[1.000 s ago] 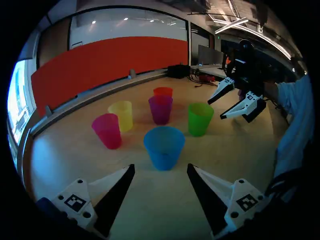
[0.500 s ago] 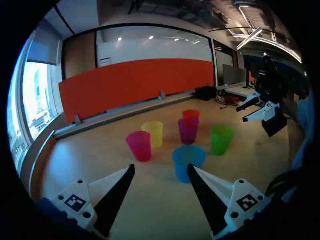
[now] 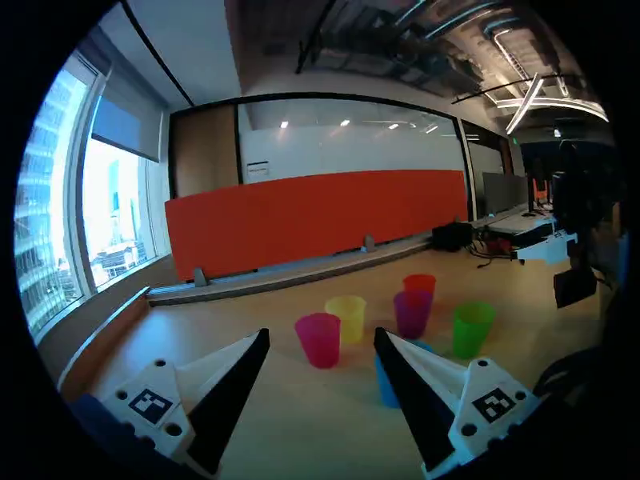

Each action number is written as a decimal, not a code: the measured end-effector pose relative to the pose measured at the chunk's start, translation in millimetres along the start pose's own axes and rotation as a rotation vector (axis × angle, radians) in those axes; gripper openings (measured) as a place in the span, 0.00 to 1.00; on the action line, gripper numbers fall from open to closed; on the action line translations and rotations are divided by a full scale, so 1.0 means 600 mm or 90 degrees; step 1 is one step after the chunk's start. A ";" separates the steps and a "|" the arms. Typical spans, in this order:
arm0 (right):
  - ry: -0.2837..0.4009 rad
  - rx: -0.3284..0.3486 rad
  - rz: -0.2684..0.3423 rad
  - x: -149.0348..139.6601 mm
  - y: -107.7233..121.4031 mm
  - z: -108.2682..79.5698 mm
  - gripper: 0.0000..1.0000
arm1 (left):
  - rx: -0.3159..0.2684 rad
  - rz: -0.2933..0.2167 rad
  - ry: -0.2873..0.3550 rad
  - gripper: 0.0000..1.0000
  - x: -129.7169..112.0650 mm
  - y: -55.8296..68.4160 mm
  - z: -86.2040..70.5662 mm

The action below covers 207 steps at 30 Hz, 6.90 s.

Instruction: Pour water

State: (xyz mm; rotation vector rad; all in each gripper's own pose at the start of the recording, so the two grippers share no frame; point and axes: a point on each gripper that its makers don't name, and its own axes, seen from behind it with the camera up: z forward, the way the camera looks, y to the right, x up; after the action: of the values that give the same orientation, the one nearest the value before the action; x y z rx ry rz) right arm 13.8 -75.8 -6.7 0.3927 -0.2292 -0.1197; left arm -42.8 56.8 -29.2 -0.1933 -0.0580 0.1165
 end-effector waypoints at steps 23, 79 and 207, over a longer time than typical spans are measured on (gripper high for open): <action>0.195 -0.234 0.074 0.086 0.110 -0.057 0.99 | 0.108 -0.045 0.088 0.97 0.035 -0.031 -0.007; 0.212 -0.283 0.108 0.096 0.126 -0.092 0.99 | 0.157 -0.087 0.069 0.97 -0.072 -0.071 0.030; 0.146 -0.244 0.076 -0.042 0.119 -0.021 0.99 | 0.154 -0.086 0.062 0.97 -0.075 -0.074 0.032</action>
State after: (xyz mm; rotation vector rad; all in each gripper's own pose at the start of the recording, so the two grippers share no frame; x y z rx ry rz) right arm -2.4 -1.7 4.8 0.0099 -0.0009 0.0010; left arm -84.0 11.9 -4.0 0.0462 0.0395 -0.0208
